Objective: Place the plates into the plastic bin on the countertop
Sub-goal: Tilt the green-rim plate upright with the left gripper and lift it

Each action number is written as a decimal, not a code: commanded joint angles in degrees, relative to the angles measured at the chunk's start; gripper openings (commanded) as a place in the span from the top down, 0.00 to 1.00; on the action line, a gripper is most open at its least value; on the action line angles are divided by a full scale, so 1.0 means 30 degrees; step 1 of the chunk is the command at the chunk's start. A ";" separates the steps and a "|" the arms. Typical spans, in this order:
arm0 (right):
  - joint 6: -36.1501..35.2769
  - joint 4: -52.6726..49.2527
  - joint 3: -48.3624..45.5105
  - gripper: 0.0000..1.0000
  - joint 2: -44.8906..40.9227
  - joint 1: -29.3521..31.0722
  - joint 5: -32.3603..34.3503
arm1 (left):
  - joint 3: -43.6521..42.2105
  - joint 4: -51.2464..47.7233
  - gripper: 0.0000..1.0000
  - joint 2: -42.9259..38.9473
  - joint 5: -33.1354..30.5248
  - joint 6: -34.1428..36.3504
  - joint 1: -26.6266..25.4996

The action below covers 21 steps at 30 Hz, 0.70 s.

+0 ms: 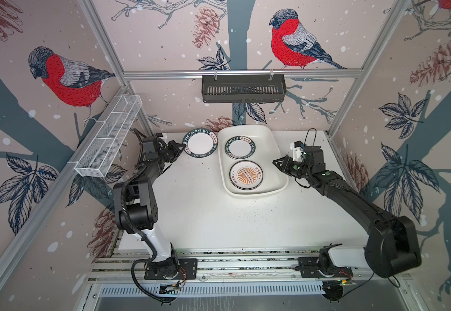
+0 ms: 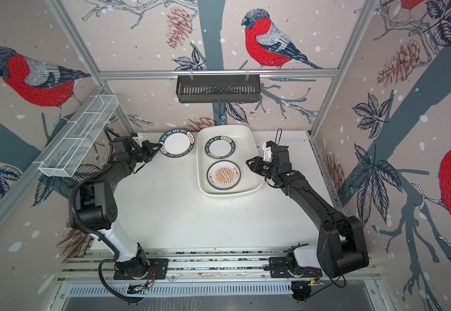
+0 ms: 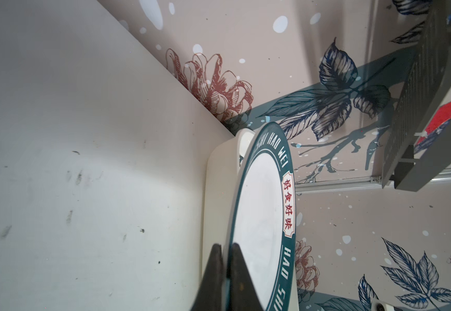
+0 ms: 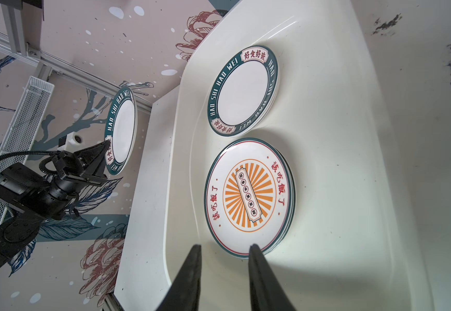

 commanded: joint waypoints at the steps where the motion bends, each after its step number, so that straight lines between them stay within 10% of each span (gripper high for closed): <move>1: -0.0315 0.0235 0.0359 0.68 0.0060 0.0061 -0.0138 | 0.0070 0.0768 1.00 -0.0576 0.0373 -0.0052 -0.0326; 21: -0.1257 -0.1433 0.0869 0.59 -0.2235 0.0608 -0.0962 | 0.1413 -0.2976 1.00 -0.3763 -0.0955 0.3177 -0.4735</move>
